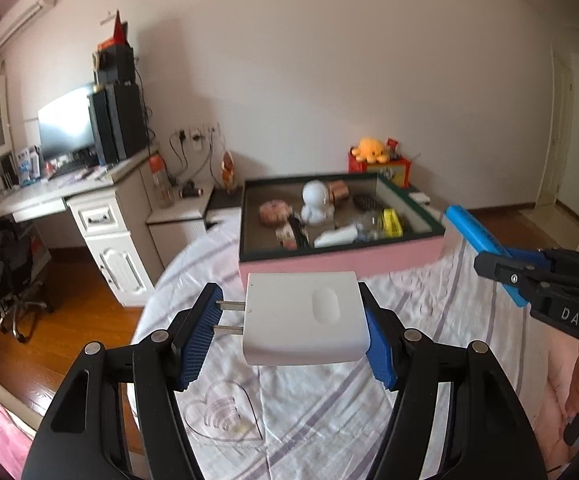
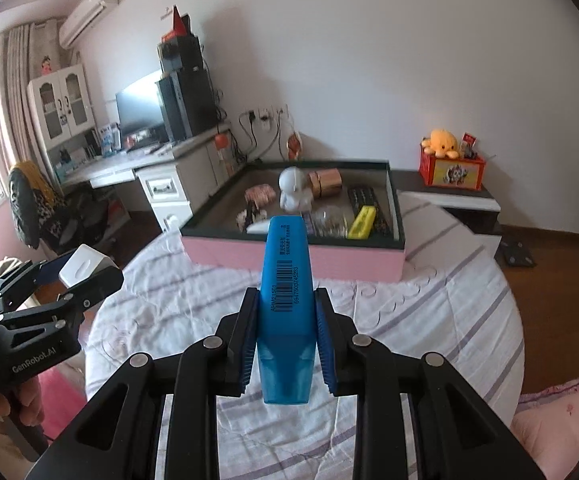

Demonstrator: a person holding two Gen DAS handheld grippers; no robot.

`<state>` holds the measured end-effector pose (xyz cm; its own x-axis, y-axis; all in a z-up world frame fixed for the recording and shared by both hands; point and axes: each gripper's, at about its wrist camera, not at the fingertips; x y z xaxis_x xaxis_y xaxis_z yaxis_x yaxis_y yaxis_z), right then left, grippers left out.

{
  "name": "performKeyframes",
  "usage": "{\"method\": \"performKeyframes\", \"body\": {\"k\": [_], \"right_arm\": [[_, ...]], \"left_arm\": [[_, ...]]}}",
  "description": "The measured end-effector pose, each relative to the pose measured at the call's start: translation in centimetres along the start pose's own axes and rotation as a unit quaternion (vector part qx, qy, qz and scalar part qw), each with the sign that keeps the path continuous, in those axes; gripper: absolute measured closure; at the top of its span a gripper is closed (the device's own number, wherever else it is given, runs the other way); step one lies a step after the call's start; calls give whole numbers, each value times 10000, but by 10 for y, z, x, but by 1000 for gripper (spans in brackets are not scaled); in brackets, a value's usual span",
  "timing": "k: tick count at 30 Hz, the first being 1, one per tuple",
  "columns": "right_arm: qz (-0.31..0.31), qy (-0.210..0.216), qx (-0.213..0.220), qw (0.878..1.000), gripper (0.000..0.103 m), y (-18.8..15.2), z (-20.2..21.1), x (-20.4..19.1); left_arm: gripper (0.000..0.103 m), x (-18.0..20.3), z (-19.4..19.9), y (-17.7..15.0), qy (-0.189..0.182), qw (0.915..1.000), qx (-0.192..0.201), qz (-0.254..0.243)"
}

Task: Organize rigid objects
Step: 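Carry the charger block and blue highlighter over the pink box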

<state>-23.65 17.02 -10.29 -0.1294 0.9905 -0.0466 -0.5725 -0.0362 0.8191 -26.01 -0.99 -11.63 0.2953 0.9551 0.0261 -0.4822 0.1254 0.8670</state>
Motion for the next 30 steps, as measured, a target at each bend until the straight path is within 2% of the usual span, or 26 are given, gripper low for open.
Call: {"method": "performKeyframes", "body": {"k": [8,19,22,30], "right_arm": [[70,39,286,9996,76,24,7,3],[229,27,248,9994,76,52,-28,7],[262,5,174,9995,76,59,-45,10],[395,-117,-233,9989,76,75,-106,17]], "left_arm": [[36,-2,7,28,210,9991,281,-229],[36,-15,-18,66,553,9963,434,-487],[36,-18,-34,76,624,9958,390,-535],[36,-23,-108,97,300,9975,-69,-633]]}}
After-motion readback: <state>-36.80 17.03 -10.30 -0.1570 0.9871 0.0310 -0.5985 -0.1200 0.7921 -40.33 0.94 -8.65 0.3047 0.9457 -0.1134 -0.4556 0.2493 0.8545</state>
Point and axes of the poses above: each gripper's, at about its wrist camera, not at the fingertips, and z roughly against the way its jaws point, x to its right, y to its top, and after that the axes turned 9 degrees about -y, right-handed
